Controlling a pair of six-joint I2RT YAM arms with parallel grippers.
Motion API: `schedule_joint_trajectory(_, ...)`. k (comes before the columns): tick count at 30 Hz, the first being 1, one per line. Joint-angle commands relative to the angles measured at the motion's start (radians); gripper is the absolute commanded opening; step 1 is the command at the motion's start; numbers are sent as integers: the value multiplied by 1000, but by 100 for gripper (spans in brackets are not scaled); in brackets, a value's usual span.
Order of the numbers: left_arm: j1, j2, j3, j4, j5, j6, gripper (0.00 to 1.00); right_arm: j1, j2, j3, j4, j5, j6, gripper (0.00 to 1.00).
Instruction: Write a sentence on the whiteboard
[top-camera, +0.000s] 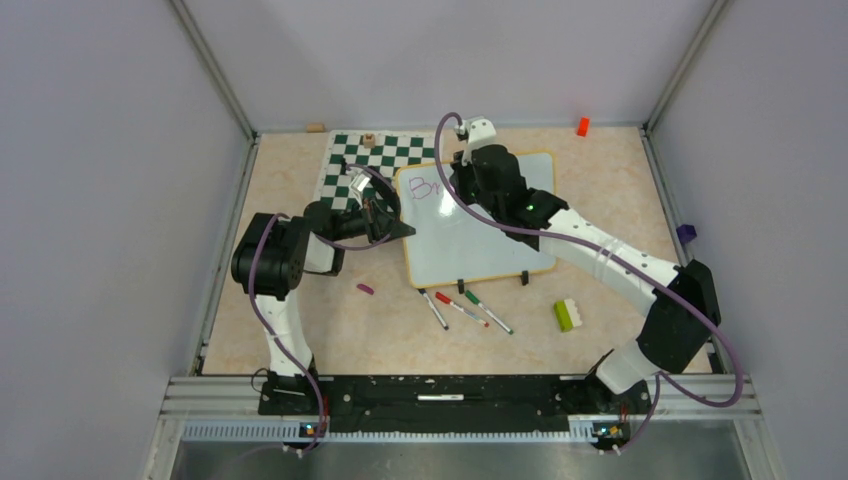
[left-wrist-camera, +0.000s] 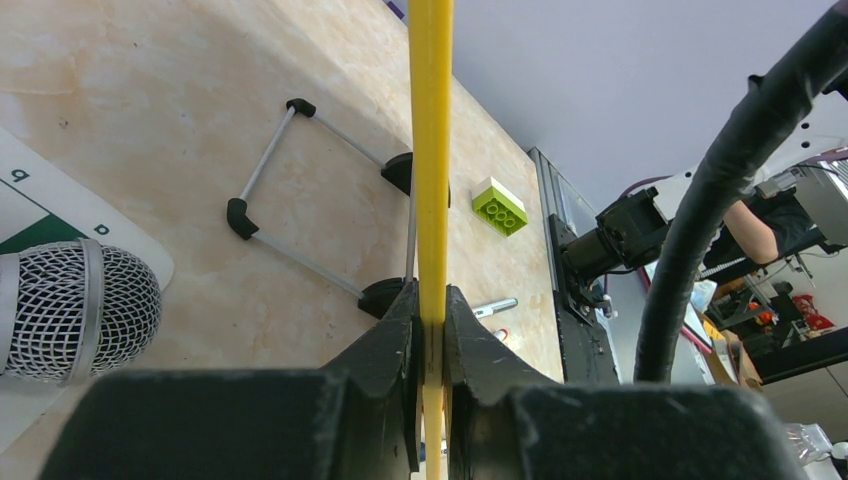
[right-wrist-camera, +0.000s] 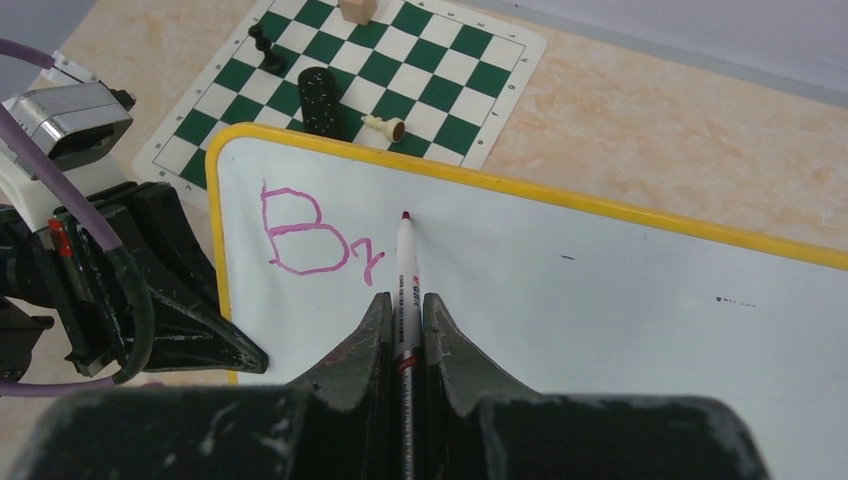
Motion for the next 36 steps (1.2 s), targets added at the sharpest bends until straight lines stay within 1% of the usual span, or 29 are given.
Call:
schedule_joint_trajectory(1,-4,-34,-3,109,27,5,0,-7,9,10,31,-11,-11,0)
schedule_joint_trajectory(7,-4,-32,-2,109,26,4,0,-7,5,3,23,53,-4,0)
schedule_joint_trajectory(10,-4,-32,0,109,26,3,0,-7,1,1,26,-21,-20,0)
schedule_joint_trajectory(11,-4,-31,-1,109,27,3,0,-7,2,2,24,-19,-20,0)
schedule_joint_trajectory(15,-4,-34,-4,109,26,5,0,-7,-4,-7,30,57,6,0)
schedule_joint_trajectory(19,-4,-32,-2,109,27,4,0,-7,-3,-4,33,-13,-16,0)
schedule_joint_trajectory(22,-4,-32,-2,109,27,3,0,-7,-5,-5,27,67,10,0)
schedule_joint_trajectory(23,-4,-33,-2,109,27,3,0,-7,-7,-7,28,72,9,0)
schedule_joint_trajectory(26,-4,-32,-2,109,26,4,0,-7,-10,-12,37,-34,-40,0)
schedule_joint_trajectory(27,-4,-32,-1,109,27,3,0,-7,-8,-9,35,-32,-33,0)
schedule_joint_trajectory(28,-4,-32,-1,109,26,2,0,-7,-5,-5,28,22,-12,0)
schedule_joint_trajectory(30,-5,-32,-1,109,27,3,0,-7,-8,-8,28,67,-4,0)
schedule_joint_trajectory(34,-4,-32,-1,109,27,3,0,-7,-9,-11,35,5,-42,0)
schedule_joint_trajectory(36,-4,-31,-1,109,27,3,0,-7,-9,-8,27,82,-7,0)
